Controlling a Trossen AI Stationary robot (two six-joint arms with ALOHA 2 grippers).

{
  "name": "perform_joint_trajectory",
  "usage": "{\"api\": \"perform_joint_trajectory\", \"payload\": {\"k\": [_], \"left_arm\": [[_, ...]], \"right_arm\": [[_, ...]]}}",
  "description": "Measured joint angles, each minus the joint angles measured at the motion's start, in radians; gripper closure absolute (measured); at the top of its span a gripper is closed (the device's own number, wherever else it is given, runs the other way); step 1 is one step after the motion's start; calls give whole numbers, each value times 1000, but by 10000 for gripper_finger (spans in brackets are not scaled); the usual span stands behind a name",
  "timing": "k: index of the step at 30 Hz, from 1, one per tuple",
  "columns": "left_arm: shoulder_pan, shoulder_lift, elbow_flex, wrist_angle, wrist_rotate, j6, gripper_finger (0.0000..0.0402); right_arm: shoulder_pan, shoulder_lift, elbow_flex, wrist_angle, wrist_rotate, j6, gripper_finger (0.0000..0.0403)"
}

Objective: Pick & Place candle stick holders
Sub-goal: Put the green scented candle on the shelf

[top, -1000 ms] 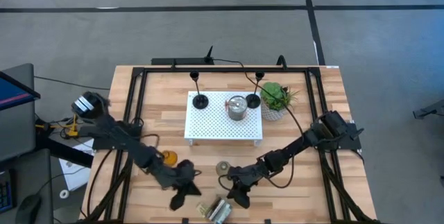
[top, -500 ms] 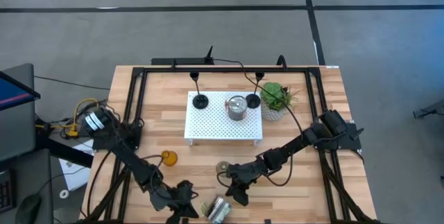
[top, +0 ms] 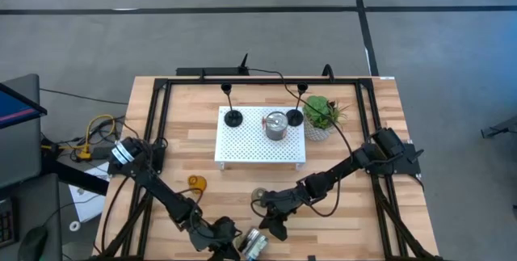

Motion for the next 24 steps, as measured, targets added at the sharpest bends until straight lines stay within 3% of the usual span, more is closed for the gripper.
{"api": "perform_joint_trajectory", "payload": {"k": [14,24], "left_arm": [[34,43,19,0,-35,7,399],[64,37,58,24,-42,160,399]], "right_arm": [[3,0,3,-7,-4,-6,403],[2,0,3,-18,-5,-9,403]]}}
